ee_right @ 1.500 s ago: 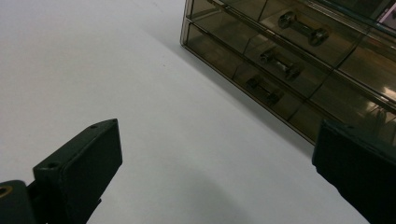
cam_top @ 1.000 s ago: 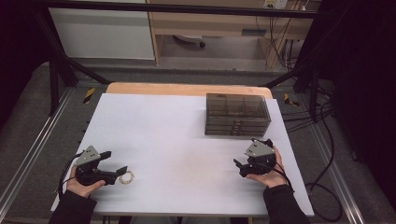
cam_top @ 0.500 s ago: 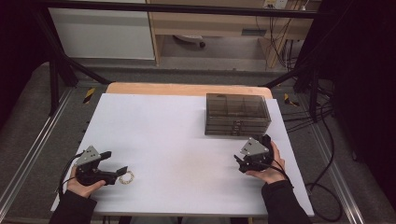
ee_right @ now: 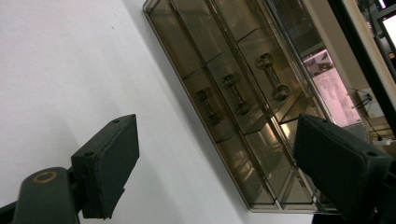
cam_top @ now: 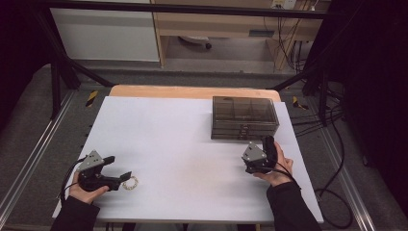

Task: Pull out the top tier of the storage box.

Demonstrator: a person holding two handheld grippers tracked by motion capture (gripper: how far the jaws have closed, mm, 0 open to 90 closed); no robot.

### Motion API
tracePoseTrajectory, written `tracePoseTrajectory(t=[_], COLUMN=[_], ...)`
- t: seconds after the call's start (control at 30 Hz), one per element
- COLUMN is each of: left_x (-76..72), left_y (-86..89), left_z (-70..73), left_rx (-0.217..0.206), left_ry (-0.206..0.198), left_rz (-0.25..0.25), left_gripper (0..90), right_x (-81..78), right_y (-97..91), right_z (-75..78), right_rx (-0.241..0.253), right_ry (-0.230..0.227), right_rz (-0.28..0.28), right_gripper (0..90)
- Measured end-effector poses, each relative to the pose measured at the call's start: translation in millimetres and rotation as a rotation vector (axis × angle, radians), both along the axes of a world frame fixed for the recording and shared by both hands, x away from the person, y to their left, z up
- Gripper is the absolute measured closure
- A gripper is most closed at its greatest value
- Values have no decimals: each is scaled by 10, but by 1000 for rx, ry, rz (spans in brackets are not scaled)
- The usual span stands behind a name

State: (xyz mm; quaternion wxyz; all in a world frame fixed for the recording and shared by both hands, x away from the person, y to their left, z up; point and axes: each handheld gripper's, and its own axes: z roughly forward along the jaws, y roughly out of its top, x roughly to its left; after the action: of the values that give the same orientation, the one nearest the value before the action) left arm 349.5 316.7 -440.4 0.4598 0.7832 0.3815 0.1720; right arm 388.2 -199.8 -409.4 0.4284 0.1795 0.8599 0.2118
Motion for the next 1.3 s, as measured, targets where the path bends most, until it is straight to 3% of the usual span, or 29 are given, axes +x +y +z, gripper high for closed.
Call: tracePoseTrajectory(t=[0.47,0.5,1.07,1.3], left_x=[1,1,3,4], left_y=[-5,-5,-10,-9], left_z=[-5,-5,-14,-16], left_rx=[2,3,8,8], left_ry=[1,1,4,4], left_rz=[0,0,0,0], left_gripper=[51,51,51,51], right_x=[90,106,209,253], right_y=[65,60,74,78], right_z=[-23,-32,-102,-134], right_rx=[-139,-167,-263,-280], right_ry=[-111,-124,-228,-261], right_rz=[33,29,26,18], right_gripper=[231,245,366,418])
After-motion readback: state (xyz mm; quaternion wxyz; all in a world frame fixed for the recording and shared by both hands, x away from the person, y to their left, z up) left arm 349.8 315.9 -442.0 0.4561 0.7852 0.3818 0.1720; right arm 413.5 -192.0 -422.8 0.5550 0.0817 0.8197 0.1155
